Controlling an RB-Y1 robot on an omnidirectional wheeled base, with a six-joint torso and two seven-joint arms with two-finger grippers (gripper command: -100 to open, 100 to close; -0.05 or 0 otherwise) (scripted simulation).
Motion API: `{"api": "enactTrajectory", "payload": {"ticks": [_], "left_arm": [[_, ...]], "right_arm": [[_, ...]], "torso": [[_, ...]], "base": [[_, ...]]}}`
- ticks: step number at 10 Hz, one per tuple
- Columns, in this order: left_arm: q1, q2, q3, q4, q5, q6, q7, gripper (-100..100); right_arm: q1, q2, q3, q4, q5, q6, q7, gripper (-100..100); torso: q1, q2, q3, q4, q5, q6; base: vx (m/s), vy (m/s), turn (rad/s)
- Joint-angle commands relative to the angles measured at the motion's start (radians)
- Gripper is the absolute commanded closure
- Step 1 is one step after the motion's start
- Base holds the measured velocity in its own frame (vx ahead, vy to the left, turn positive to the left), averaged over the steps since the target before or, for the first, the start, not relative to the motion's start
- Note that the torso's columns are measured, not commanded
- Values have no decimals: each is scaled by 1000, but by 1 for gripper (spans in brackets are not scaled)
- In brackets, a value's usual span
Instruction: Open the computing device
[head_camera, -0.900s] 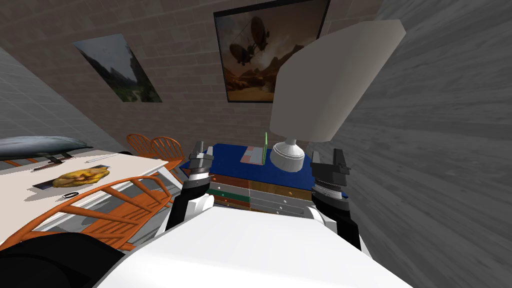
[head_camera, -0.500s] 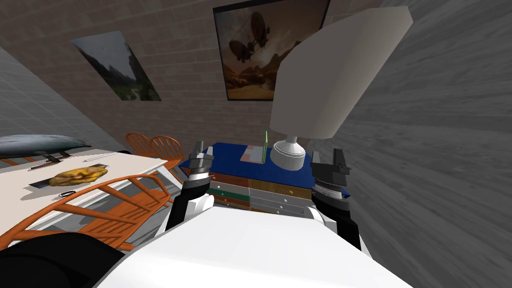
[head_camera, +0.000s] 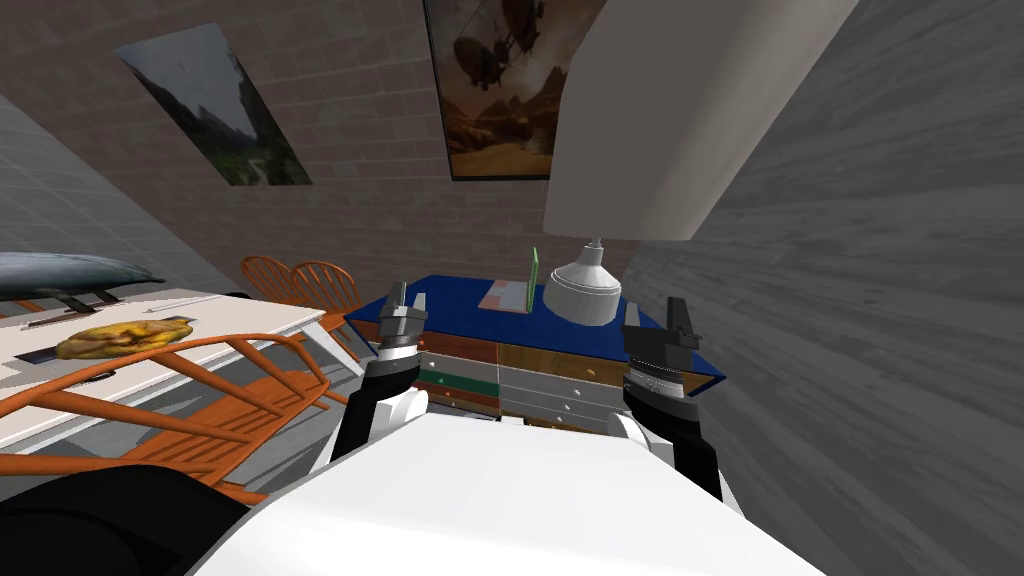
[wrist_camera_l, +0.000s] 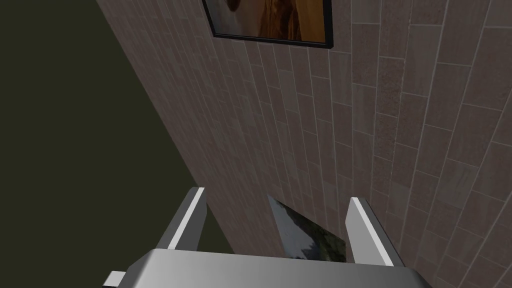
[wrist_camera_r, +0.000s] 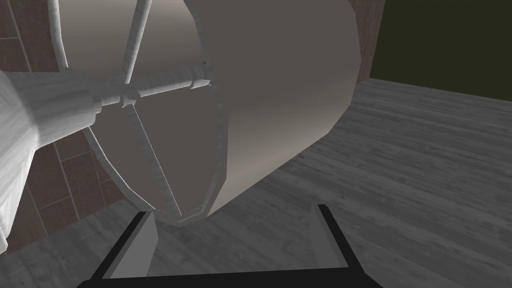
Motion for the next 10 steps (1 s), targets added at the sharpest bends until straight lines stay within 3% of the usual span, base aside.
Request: {"api": "enactTrajectory", "payload": {"ticks": [1, 2, 5, 9, 10], "left_arm": [[-15, 44, -1, 9, 0, 11, -1, -100], [-31, 72, -2, 19, 0, 23, -3, -100], [-105, 139, -6, 63, -1, 79, -9, -100], [-248, 193, -14, 152, -3, 194, -21, -100], [-257, 193, -14, 152, -3, 194, -21, -100]], "right_arm": [[0, 0, 0, 0, 0, 0, 0, 0], [0, 0, 0, 0, 0, 0, 0, 0], [0, 0, 0, 1, 0, 0, 0, 0], [0, 0, 0, 0, 0, 0, 0, 0], [0, 0, 0, 0, 0, 0, 0, 0]], "torso": [[0, 74, -148, 74, 0, 0], [0, 108, -217, 107, 0, 0], [-1, 120, -241, 120, 0, 0], [0, 120, -242, 121, 0, 0], [0, 120, -241, 121, 0, 0]], "base": [[3, -10, 22], [-3, -20, 35], [-16, -36, 48], [-15, -63, 75], [-13, -44, 28]]}}
